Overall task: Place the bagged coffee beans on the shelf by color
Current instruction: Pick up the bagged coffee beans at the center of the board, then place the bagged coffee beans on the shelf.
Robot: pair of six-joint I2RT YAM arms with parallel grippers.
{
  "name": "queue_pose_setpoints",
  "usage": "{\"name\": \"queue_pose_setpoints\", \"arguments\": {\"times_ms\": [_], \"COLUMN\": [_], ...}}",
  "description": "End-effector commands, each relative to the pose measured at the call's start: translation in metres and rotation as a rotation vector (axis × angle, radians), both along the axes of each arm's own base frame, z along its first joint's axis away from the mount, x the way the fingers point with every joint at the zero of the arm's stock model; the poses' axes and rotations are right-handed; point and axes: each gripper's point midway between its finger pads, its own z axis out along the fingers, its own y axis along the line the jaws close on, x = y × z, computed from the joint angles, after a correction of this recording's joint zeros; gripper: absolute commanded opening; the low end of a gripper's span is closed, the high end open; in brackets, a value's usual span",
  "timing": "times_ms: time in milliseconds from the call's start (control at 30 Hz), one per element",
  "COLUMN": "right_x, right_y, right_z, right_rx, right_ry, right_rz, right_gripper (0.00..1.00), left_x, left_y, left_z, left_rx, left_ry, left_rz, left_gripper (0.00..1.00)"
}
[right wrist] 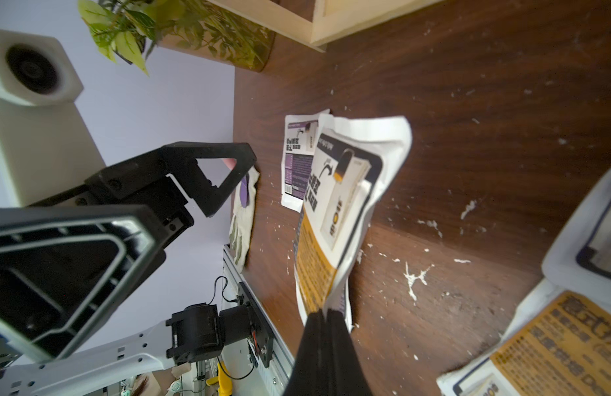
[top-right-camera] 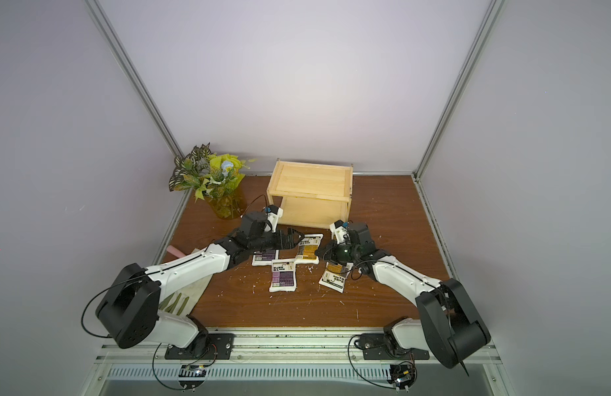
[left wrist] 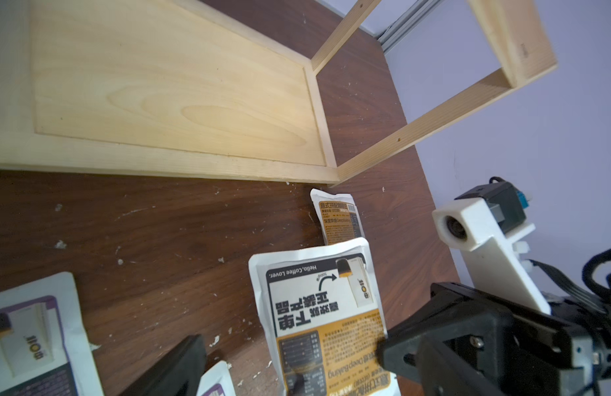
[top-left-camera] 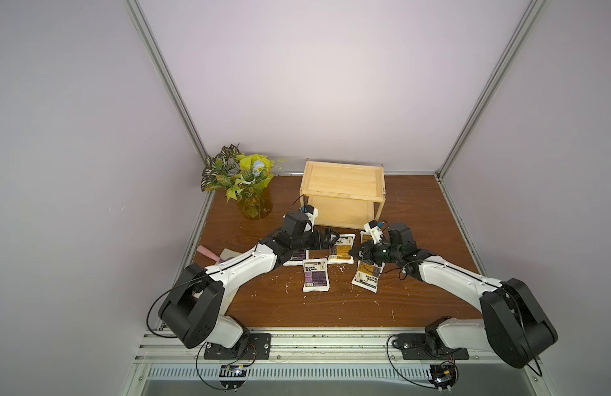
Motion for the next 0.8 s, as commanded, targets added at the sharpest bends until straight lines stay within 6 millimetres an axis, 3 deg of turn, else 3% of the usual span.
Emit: {"name": "queue_pose_setpoints", "arguments": {"times_ms": [0, 200, 500, 767], "right_x": [0.006, 0.012, 0.024, 0.048], "right_y": [0.004, 0.009, 0.021, 0.036], "right_z": [0.044, 0.087, 0.153, 0.188], "right_rx": [0.048, 0.087, 0.167, 0.195], "right_ry": [-0.073, -0.135, -0.232, -0.297], "right_rz": [0.001, 0.010, 0.036, 0.061], "right_gripper": [0.00, 0.00, 0.00, 0.00], "left_x": [-0.003, 0.004, 0.033, 0.063], "left_y": [0.002, 0.012, 0.052, 0.077], "left_z": [0.028, 0.070, 0.138, 0.160], "left_rx": [0.014, -0.028, -0.089, -0.088], "left_ry": [-0.056, -0.117, -0.227, -0.198], "left_rz": [-0.009, 0.027, 0.148, 0.218], "left_gripper": [1.00, 1.00, 1.00, 1.00]}}
